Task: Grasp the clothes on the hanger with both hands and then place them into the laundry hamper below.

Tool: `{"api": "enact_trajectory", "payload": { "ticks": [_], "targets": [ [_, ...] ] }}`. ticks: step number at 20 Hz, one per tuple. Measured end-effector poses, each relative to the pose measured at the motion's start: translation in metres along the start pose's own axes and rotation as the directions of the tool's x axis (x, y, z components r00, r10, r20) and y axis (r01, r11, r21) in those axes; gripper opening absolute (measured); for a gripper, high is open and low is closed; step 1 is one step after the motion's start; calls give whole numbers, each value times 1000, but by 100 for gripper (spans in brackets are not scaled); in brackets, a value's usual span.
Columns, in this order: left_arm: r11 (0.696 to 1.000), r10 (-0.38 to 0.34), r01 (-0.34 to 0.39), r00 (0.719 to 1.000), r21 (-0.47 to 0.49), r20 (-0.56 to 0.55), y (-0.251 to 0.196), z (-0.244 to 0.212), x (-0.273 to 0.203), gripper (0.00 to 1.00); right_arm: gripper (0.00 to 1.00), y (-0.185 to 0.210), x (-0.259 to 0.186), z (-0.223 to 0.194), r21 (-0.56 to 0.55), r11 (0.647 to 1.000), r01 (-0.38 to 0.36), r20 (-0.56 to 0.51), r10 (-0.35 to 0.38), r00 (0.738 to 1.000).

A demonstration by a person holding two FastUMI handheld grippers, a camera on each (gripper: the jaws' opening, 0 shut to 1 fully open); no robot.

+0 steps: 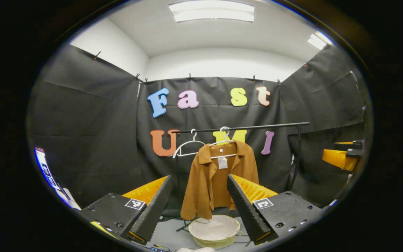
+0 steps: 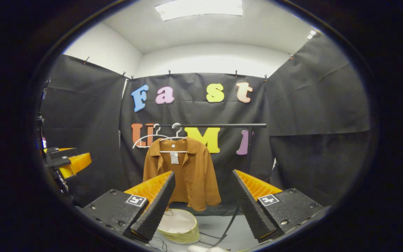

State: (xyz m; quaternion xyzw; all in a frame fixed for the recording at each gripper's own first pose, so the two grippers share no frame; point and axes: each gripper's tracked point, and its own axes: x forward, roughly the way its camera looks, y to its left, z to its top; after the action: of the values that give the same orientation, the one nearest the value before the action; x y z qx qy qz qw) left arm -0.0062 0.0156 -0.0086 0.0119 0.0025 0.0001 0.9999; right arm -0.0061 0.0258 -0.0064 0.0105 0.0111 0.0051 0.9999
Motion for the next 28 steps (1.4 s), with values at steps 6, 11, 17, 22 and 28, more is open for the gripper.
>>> {"api": "enact_trajectory", "payload": {
  "ticks": [6, 11, 17, 22, 28],
  "targets": [
    [1000, -8, 8, 1000, -15, 17, 1, 0, 7, 100, 100, 9, 5, 0, -21, 1000, -20, 2, 20, 1000],
    [1000, -17, 17, 999, -6, 42, -5, 0, 19, 100, 100, 15, 24, -5, -21, 998, -57, -2, 57, 998],
    [1000, 18, -18, 1000, 13, 0, -15, -25, 66, 100, 100, 14, 81, -19, -15, 994, -104, -16, 104, 994],
    [999, 29, -30, 999, -20, -21, -29, -48, 125, 100, 100, 8, 150, -34, -5, 990, -140, -34, 140, 990],
    [999, 21, -20, 999, -40, 27, -47, -72, 206, 100, 100, 7, 247, -61, 25, 981, -193, -78, 194, 978]
  ]
}}
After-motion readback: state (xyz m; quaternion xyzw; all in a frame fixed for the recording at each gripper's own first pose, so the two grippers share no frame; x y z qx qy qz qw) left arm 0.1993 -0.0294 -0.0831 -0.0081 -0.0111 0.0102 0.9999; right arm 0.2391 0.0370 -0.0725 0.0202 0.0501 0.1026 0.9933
